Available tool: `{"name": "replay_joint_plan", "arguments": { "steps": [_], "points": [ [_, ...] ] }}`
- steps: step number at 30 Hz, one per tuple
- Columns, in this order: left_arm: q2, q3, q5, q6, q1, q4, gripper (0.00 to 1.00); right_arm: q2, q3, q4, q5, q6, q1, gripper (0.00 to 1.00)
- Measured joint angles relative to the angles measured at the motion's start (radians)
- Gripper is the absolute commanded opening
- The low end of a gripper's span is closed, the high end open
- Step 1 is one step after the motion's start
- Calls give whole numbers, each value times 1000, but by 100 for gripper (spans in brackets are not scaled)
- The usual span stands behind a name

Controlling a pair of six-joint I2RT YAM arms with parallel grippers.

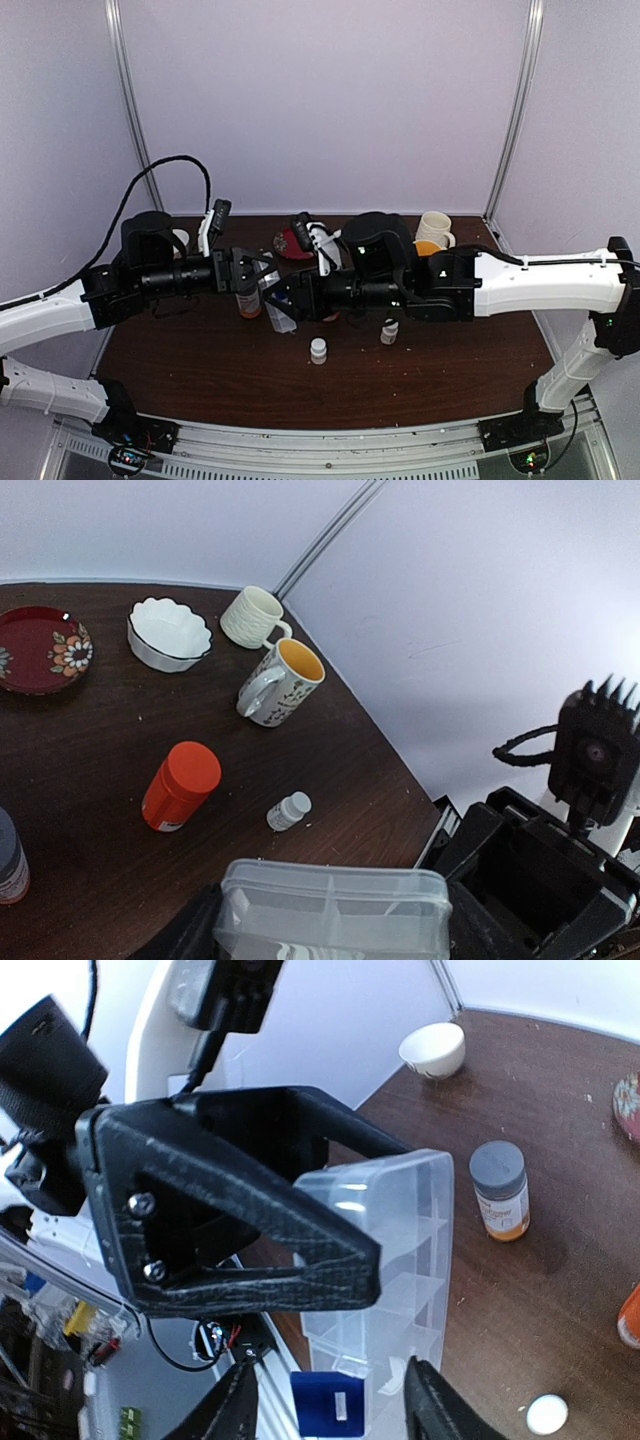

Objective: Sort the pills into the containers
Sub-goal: Open the lid of the pill container.

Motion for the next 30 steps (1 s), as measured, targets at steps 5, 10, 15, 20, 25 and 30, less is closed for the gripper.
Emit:
{"name": "replay_joint_plan", "arguments": {
  "steps": [5, 10, 15, 20, 25, 30],
  "points": [
    [0, 0, 3, 2, 0, 26, 36, -37, -30, 29, -28, 6, -1, 62],
    [0, 0, 3, 2, 0, 28, 36, -53, -25, 7, -13, -3, -1, 62],
    [0, 0, 1, 2, 0, 26, 36, -36, 41, -95, 52, -49, 21, 64],
    [0, 0, -4, 2, 0, 24, 36, 30, 173, -196, 154, -75, 63, 62],
    [4, 0, -6, 2, 1, 21, 36, 52, 208, -273, 257, -74, 70, 54],
    [7, 0, -6, 2, 1, 17, 36, 51, 209, -327, 326, -72, 69, 50]
  ]
}}
